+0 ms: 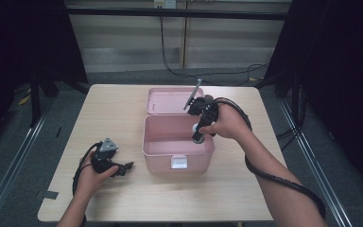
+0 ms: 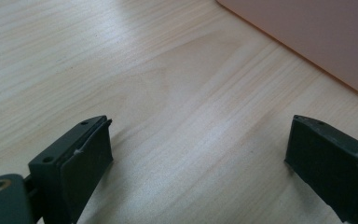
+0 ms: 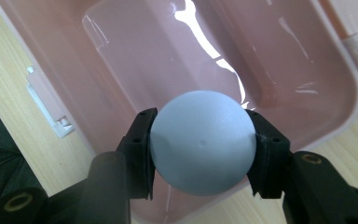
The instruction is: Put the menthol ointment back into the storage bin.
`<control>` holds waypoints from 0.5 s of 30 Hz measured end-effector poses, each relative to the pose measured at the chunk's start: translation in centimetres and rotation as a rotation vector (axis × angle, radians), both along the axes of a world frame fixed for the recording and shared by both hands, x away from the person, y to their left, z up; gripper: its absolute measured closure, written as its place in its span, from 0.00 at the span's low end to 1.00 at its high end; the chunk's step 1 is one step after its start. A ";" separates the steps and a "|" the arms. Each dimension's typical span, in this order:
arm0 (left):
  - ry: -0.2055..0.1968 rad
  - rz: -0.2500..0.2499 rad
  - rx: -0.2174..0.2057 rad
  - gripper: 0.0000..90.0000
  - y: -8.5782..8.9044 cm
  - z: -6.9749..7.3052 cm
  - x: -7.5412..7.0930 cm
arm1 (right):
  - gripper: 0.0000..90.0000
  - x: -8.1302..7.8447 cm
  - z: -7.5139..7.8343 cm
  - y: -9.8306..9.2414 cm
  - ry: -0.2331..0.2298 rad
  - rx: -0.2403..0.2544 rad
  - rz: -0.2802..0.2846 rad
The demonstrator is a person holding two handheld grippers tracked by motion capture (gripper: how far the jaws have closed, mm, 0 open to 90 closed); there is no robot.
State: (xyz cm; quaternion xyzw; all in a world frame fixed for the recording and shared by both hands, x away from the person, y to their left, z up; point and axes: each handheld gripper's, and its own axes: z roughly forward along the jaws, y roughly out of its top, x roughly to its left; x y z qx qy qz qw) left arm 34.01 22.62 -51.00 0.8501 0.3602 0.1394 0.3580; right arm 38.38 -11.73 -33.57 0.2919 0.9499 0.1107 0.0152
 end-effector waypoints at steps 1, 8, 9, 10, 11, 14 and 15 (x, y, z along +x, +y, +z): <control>0.000 0.000 0.000 0.07 0.0 0.0 0.0 | 0.56 0.2 -0.4 0.3 -0.002 -0.004 -0.003; 0.000 0.000 0.000 0.07 0.0 0.0 0.0 | 0.56 0.6 -1.4 0.9 0.006 -0.020 -0.008; 0.000 0.000 0.000 0.07 0.0 0.0 0.0 | 0.56 0.7 -1.6 0.9 0.008 -0.019 -0.009; 0.000 0.000 0.000 0.07 0.0 0.0 0.0 | 0.56 0.8 -1.8 1.0 0.010 -0.023 -0.011; 0.000 0.000 0.000 0.07 0.0 0.0 0.0 | 0.56 0.9 -1.9 1.1 0.013 -0.030 -0.012; 0.000 0.000 0.000 0.07 0.0 0.0 0.0 | 0.56 1.1 -2.4 1.2 0.016 -0.031 -0.016; 0.000 0.000 0.000 0.07 0.0 0.0 0.0 | 0.56 1.2 -2.5 1.3 0.016 -0.027 -0.018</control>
